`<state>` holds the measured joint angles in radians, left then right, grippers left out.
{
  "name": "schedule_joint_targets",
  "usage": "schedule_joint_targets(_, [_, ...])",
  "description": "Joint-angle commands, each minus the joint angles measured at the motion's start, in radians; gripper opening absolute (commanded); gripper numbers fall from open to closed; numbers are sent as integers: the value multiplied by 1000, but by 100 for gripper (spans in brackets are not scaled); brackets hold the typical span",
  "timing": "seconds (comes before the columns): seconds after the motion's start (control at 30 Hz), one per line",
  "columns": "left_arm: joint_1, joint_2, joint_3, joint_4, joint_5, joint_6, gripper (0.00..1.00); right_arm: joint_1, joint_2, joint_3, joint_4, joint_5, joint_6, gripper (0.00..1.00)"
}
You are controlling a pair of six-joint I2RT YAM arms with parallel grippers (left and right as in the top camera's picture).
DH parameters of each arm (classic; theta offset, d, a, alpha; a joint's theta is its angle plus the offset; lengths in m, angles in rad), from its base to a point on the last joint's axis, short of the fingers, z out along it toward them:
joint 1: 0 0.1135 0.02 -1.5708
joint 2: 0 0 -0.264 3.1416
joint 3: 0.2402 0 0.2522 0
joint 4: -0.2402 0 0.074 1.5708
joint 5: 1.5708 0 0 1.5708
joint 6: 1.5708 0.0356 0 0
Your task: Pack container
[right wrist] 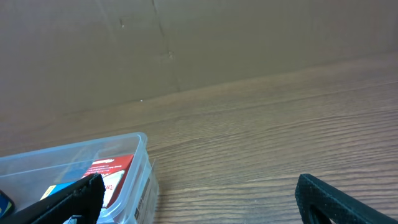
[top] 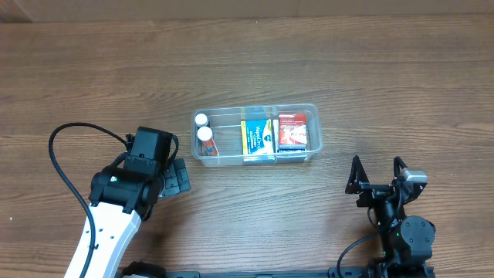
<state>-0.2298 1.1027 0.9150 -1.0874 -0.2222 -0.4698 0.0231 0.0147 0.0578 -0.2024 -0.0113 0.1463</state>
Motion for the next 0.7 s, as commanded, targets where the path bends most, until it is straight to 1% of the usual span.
schedule_joint_targets(0.0, [-6,5,-6,0,-21,-17,100,4,-12,-1,8,2,7,100])
schedule_joint_targets(0.57, [-6,-2,-6,0,-26,-16,100,4,-12,-1,8,2,7,100])
schedule_joint_targets(0.63, [-4,-47,-14,32,-80,16,100,4,-12,-1,8,2,7,100])
schedule_joint_targets(0.67, [-4,-81,-29,74,-94,62,100,4,-12,-1,8,3,7,100])
